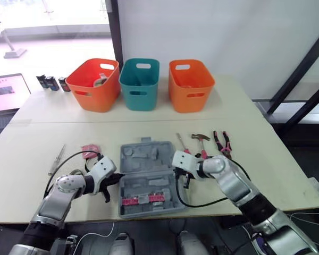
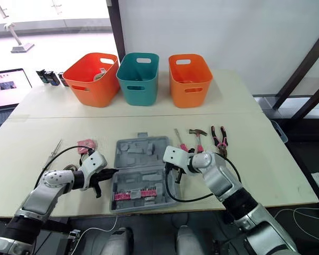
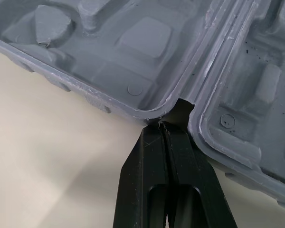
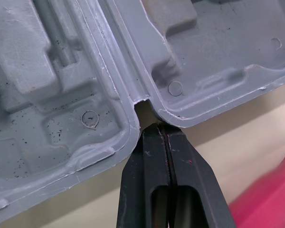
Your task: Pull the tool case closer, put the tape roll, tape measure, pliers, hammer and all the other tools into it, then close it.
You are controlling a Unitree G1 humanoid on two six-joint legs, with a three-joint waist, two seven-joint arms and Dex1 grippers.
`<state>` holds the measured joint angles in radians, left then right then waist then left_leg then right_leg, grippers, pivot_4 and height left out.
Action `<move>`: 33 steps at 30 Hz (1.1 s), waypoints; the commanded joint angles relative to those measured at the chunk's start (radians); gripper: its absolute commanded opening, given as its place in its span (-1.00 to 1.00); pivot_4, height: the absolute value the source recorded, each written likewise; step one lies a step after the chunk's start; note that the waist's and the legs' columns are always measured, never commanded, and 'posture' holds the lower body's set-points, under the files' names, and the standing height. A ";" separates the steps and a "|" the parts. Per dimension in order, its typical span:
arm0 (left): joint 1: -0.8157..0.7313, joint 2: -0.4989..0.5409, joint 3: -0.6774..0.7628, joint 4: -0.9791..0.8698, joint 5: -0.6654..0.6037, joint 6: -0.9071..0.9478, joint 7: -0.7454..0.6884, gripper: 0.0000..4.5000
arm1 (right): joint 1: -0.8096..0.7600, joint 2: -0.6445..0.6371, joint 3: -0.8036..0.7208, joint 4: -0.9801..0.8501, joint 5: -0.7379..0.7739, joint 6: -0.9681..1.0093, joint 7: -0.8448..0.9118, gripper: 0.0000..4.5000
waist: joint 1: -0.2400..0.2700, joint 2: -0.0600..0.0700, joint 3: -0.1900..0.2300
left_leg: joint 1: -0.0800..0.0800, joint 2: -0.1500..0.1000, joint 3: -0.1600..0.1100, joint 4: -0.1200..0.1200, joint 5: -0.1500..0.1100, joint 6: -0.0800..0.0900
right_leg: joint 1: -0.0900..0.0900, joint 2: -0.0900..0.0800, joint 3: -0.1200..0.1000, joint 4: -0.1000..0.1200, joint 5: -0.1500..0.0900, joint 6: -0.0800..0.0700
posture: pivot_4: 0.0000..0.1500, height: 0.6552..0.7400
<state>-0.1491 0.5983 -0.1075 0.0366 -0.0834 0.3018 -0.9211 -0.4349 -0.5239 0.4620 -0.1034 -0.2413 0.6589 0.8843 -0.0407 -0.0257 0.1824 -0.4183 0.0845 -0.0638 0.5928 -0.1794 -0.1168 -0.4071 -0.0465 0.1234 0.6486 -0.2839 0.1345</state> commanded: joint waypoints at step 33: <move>0.041 -0.004 -0.135 -0.077 -0.011 0.036 -0.057 -0.98 | 0.218 -0.155 -0.059 -0.305 0.116 0.274 -0.096 -1.00 | 0.023 -0.001 -0.002 | 0.000 -0.001 0.000 0.001 0.000 0.000 | 0.000 -0.002 0.000 -0.004 -0.001 -0.003 | 1.00 1.00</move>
<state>-0.1138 0.6072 -0.1992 -0.0542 -0.1088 0.3375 -0.9780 -0.2324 -0.6648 0.4165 -0.4137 -0.1270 0.9270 0.8045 -0.0176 -0.0264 0.1805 -0.4187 0.0834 -0.0634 0.5939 -0.1797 -0.1167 -0.4070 -0.0481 0.1238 0.6446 -0.2853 0.1314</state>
